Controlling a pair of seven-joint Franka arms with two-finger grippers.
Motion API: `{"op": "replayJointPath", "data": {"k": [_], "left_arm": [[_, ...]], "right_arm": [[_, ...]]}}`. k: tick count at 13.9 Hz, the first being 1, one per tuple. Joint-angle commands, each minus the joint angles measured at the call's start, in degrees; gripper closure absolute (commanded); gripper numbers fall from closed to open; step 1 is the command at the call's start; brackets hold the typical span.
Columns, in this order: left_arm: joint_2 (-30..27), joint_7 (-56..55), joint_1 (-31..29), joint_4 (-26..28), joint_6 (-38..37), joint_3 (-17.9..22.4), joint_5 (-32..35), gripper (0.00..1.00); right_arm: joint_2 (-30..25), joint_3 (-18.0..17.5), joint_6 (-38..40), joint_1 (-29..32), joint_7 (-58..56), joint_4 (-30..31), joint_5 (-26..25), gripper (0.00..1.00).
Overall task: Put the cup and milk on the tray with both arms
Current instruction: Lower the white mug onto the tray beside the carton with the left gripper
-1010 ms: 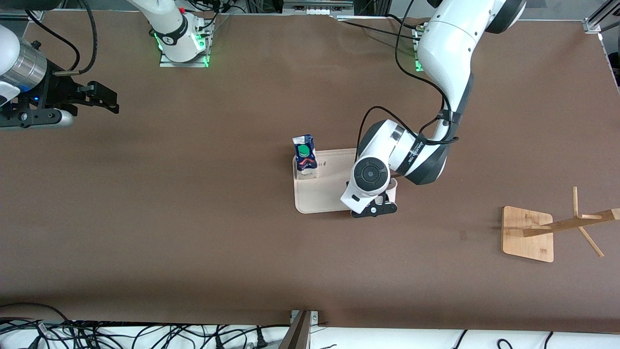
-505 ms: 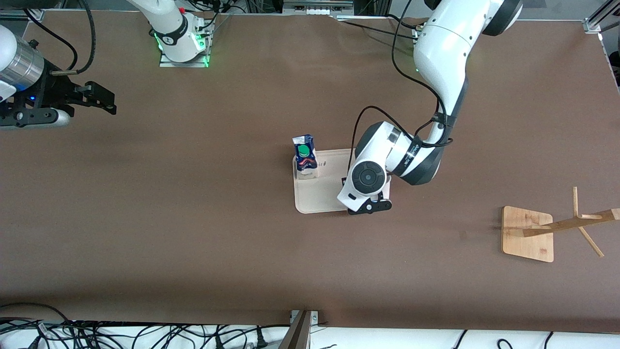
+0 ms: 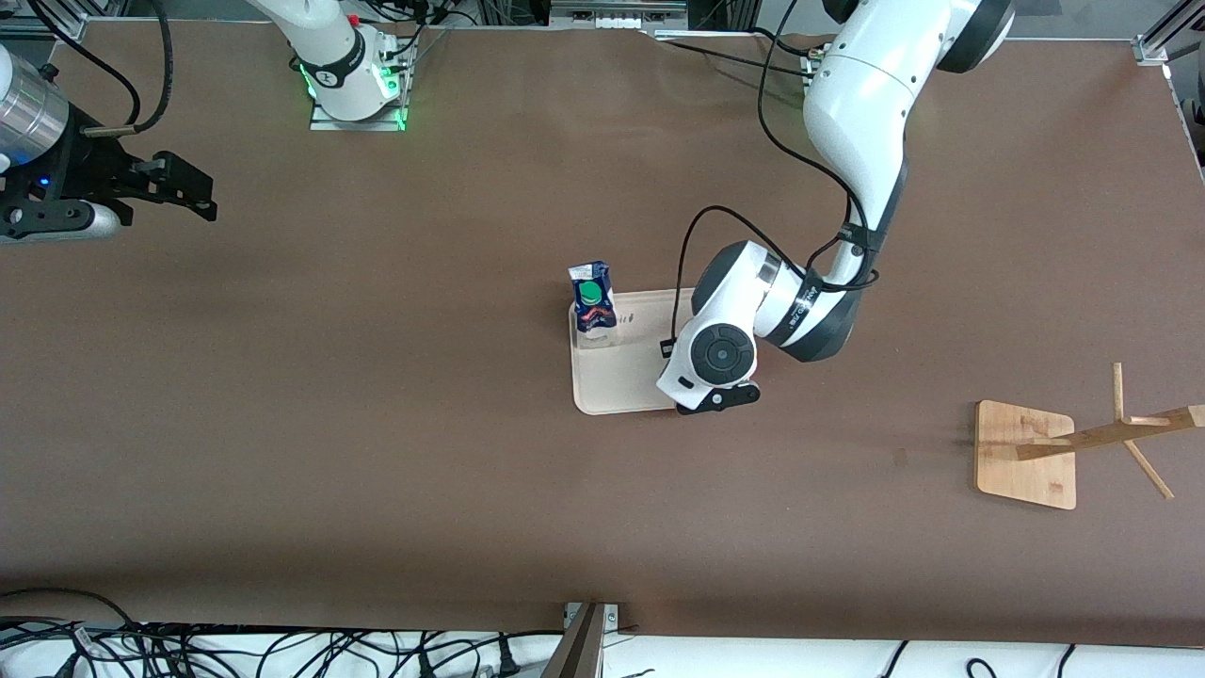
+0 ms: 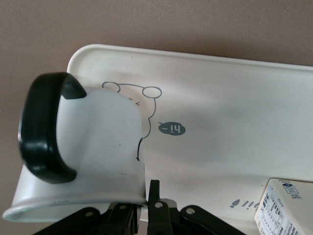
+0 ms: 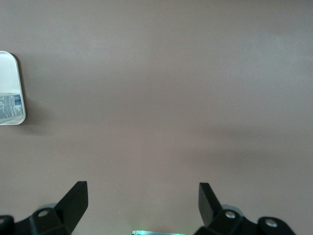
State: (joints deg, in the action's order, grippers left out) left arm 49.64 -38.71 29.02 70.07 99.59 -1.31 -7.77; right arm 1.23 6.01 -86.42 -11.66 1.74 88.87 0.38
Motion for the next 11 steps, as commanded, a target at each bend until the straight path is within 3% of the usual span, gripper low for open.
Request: {"op": "replayJointPath", "data": {"k": [1, 11], "left_arm": [[2.6, 8.5, -0.7, 0.4, -0.4, 0.2, -1.4, 1.0], [1.8, 12.5, -1.1, -1.4, -9.1, 0.0, -7.3, 1.0]], "right_arm": [[0.2, -0.6, 0.7, 0.3, -0.3, -1.1, -0.7, 0.0], [0.2, -0.6, 0.8, 0.3, -0.3, -1.1, -0.5, 0.0]]}}
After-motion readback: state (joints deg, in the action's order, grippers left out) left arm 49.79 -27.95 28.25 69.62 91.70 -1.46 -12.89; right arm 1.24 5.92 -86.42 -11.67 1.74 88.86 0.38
